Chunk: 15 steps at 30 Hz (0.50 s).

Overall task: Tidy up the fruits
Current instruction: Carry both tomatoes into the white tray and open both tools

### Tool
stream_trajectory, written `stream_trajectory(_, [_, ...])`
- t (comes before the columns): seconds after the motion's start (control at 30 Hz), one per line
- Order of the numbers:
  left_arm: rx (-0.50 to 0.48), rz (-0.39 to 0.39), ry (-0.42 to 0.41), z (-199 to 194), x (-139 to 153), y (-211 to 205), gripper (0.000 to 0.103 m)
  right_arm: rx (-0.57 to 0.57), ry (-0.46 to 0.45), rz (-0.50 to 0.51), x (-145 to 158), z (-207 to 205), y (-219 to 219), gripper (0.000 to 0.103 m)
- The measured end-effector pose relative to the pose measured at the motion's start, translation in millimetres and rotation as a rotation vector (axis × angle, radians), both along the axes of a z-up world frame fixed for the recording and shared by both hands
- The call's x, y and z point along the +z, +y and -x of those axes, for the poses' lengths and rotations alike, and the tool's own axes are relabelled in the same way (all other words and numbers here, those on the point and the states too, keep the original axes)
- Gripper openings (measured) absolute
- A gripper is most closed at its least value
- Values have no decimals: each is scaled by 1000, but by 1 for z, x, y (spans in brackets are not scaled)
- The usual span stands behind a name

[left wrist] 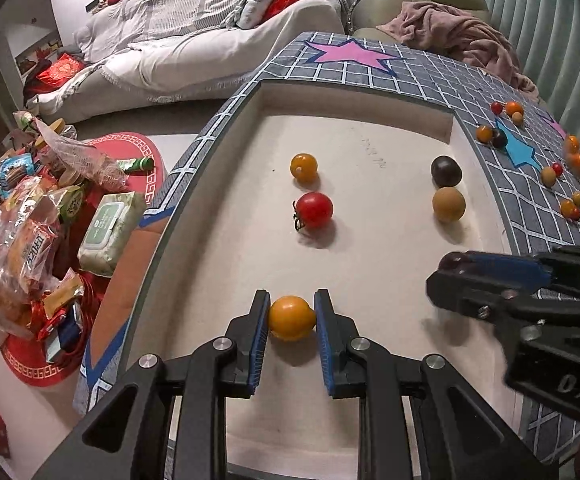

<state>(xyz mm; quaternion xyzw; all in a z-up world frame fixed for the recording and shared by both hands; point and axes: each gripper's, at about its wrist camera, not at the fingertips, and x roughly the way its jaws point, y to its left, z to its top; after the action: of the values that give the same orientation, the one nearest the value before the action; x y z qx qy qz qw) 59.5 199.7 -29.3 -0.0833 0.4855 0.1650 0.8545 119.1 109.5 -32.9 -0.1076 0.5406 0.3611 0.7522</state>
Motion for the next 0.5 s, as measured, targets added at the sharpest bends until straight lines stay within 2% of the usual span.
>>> stream_trajectory(0.1, [-8,-3,2,-1,0,0,25,2,10,-5,-3,1,1,36])
stream_trajectory(0.13, [-9,-4,2,-1,0,0,25,4,9,-12,-2,1,1,43])
stream_trajectory(0.17, [-8,-9,4,0,0,0,41,6,9,-19,0,1,1,54])
stream_trajectory(0.2, [-4,-9,4,0,0,1,76,5,1,-23,2,2,2,61])
stream_trajectory(0.23, [19,-21,-13,3,2,2,88,6,-3,-32,4,2,2,69])
stream_trajectory(0.27, [33,-26,-37,6,4,3,92,8,-4,-42,6,3,2,74])
stream_trajectory(0.33, [29,-17,-49,9,7,5,92,3,-6,-58,10,3,0,79])
stream_trajectory(0.5, [47,-16,-56,12,16,10,92,-29,-1,-90,21,2,-10,85])
